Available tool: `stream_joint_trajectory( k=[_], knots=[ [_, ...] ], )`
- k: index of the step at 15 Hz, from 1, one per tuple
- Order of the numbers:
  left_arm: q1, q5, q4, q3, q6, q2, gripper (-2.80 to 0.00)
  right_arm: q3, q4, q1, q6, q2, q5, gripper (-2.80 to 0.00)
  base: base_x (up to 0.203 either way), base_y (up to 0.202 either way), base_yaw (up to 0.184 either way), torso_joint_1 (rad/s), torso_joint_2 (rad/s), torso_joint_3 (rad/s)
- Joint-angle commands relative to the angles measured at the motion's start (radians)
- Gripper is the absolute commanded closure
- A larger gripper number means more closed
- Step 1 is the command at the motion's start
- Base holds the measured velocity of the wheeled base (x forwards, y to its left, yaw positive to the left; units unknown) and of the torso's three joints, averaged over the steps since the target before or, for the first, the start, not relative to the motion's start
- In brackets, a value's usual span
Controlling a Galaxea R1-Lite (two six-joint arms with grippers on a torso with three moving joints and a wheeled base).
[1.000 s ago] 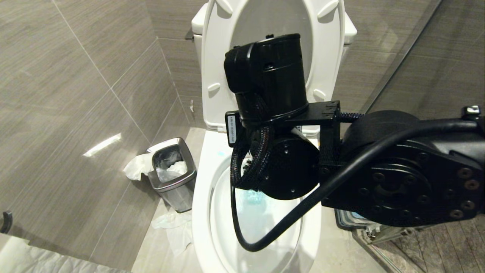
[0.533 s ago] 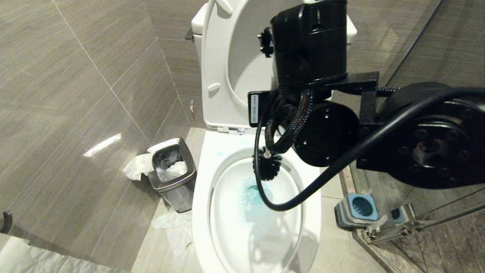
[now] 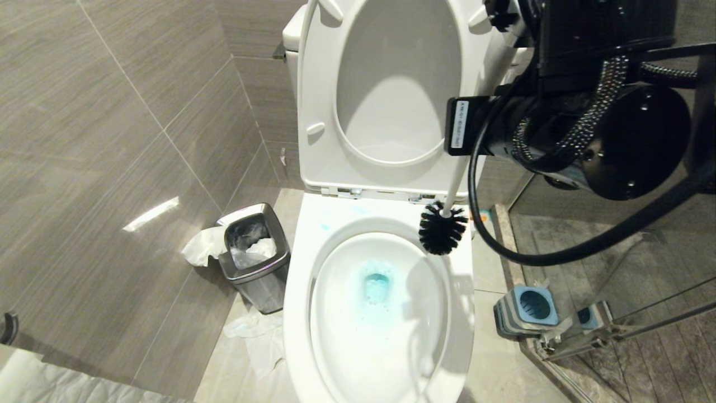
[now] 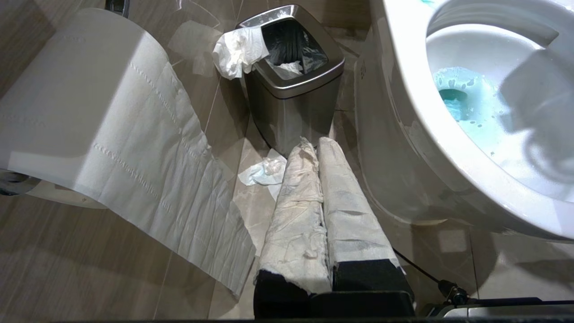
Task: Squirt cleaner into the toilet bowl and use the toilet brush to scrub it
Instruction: Put the toilet brush back
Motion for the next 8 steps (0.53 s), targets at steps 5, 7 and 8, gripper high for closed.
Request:
stream_joint_trajectory(
  k=[5,7,8],
  knots=[
    [0.000,0.000,0.001,0.002,0.000,0.002,0.00,0.208,0.018,-0.231,-0.002,-0.178,0.136,0.00,0.000,0.000,0.000,0.000,0.00,0.000],
    [0.000,0.000,0.000,0.002,0.000,0.002,0.00,0.219,0.014,-0.343,0.001,-0.174,0.191,0.00,0.000,0.000,0.000,0.000,0.00,0.000],
    [0.000,0.000,0.000,0.002,0.000,0.002,0.00,0.223,0.008,-0.399,0.003,-0.167,0.222,0.00,0.000,0.000,0.000,0.000,0.00,0.000]
  ],
)
